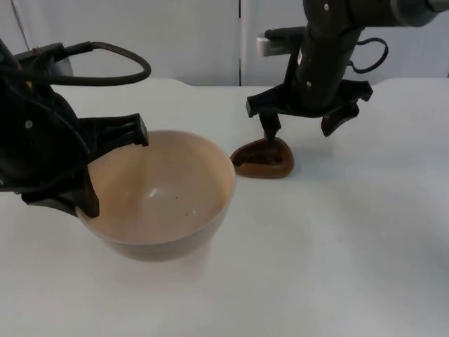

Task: Pick up the bowl with the left hand and pour the coffee beans from the cup into the bowl with the right hand.

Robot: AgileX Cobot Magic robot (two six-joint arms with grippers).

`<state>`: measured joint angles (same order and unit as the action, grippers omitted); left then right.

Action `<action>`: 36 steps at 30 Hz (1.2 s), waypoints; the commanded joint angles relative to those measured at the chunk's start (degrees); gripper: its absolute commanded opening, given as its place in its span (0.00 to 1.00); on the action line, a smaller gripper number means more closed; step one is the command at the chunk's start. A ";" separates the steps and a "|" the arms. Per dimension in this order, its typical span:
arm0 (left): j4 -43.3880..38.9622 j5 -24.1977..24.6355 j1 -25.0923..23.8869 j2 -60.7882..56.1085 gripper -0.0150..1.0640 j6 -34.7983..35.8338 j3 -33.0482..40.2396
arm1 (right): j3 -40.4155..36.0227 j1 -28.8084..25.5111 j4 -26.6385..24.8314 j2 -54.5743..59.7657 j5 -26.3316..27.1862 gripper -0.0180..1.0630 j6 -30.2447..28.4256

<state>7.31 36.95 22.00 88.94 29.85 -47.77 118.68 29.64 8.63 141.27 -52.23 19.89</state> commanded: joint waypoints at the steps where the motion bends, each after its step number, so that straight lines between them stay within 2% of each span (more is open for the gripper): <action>1: 0.71 -0.41 -0.10 -0.32 0.01 -0.02 0.08 | 0.36 0.26 0.24 0.43 0.59 0.76 0.75; 6: 0.81 -0.41 -0.10 -0.32 0.01 -0.02 0.08 | 0.36 0.26 0.24 0.74 1.49 0.75 0.73; 9: 0.81 -0.41 -0.10 -0.32 0.01 -0.02 0.08 | 0.36 0.15 0.24 1.12 1.64 0.64 0.89; 12: 0.81 -0.41 -0.10 -0.32 0.01 -0.02 0.08 | 0.36 0.15 0.10 1.55 1.26 0.59 0.89; 30: 0.81 -0.41 -0.10 -0.32 0.01 -0.02 0.08 | 0.36 0.15 0.09 3.53 2.09 0.58 0.46; 33: 0.81 -0.52 -0.10 -0.32 0.01 -0.02 0.08 | 0.36 0.15 0.09 3.53 2.09 0.56 0.42; 36: 0.81 -0.65 -0.10 -0.32 0.01 -0.02 0.08 | 0.36 0.15 0.22 3.53 2.09 0.47 0.20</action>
<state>7.45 36.84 22.00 88.94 29.85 -47.77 118.68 29.64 8.63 144.97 -50.58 20.59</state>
